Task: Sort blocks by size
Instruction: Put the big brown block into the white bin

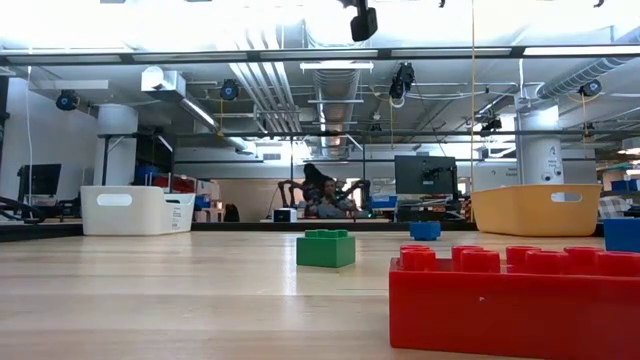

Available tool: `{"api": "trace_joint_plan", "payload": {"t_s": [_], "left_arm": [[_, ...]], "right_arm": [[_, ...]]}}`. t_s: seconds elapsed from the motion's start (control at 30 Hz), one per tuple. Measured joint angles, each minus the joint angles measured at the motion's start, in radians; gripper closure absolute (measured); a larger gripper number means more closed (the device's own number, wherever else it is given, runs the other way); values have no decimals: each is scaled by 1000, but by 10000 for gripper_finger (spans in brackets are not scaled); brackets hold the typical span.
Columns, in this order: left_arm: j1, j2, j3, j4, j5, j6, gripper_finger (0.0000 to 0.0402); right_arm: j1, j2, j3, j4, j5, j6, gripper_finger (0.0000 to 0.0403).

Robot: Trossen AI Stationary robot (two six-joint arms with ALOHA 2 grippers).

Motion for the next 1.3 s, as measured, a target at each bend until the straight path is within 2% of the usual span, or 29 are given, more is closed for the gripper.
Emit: {"api": "trace_joint_plan", "payload": {"t_s": [0.13, 0.23, 0.5, 0.73, 0.83, 0.9, 1.1, 1.2, 1.3], "left_arm": [[1, 19, 0, 44, -3, 26, 183], [1, 32, 0, 43, -11, 26, 198], [1, 34, 0, 43, -33, 25, 281], [2, 33, 1, 44, -79, 20, 378], [2, 33, 1, 40, -86, 17, 379], [0, 33, 1, 28, -108, 16, 379], [3, 31, 2, -32, -212, -23, 378], [8, 31, 2, -107, -283, -61, 378], [23, 30, 2, -251, -357, -172, 378]], "right_arm": [[5, 14, 12, 1, -1, 9, 312], [9, 14, 17, 2, -1, 6, 312], [11, 15, 20, -1, -1, 4, 312], [13, 15, 19, -5, 12, 5, 312], [13, 15, 19, -15, 10, 8, 312], [12, 15, 21, -46, 8, 13, 290], [10, 15, 38, -184, 30, 18, 185], [6, 13, 56, -270, 51, 15, 159], [4, 12, 79, -369, 52, 14, 148]]}}
